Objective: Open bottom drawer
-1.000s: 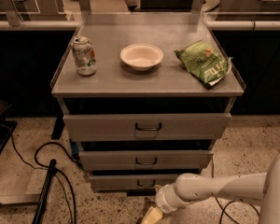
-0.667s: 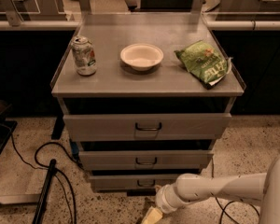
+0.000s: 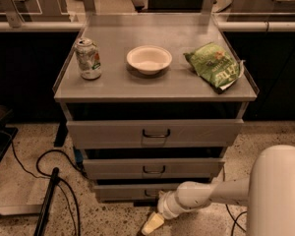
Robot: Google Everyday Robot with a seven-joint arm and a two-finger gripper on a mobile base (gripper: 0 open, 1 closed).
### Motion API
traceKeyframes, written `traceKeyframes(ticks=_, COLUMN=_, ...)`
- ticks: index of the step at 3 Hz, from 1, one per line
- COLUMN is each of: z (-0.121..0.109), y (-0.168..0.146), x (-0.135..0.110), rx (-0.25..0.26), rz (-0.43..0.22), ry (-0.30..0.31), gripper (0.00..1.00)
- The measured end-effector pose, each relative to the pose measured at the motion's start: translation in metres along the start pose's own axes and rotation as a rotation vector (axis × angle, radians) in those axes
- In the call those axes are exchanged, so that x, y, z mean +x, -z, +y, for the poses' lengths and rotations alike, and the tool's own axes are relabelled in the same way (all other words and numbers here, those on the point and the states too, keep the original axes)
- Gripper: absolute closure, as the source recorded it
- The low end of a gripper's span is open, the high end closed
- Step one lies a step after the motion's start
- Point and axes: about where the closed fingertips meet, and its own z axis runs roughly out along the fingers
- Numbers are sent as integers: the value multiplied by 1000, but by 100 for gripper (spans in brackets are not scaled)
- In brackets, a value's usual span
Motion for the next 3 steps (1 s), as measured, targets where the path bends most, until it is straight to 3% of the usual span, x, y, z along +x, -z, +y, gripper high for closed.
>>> traceKeyframes(ticks=1, z=-27, y=-24, x=-4, rx=23, rz=-11, ry=-13, gripper=0)
traceKeyframes(ticks=3, z=-27, y=-40, x=7, rx=23, rz=-32, ry=-25, gripper=0)
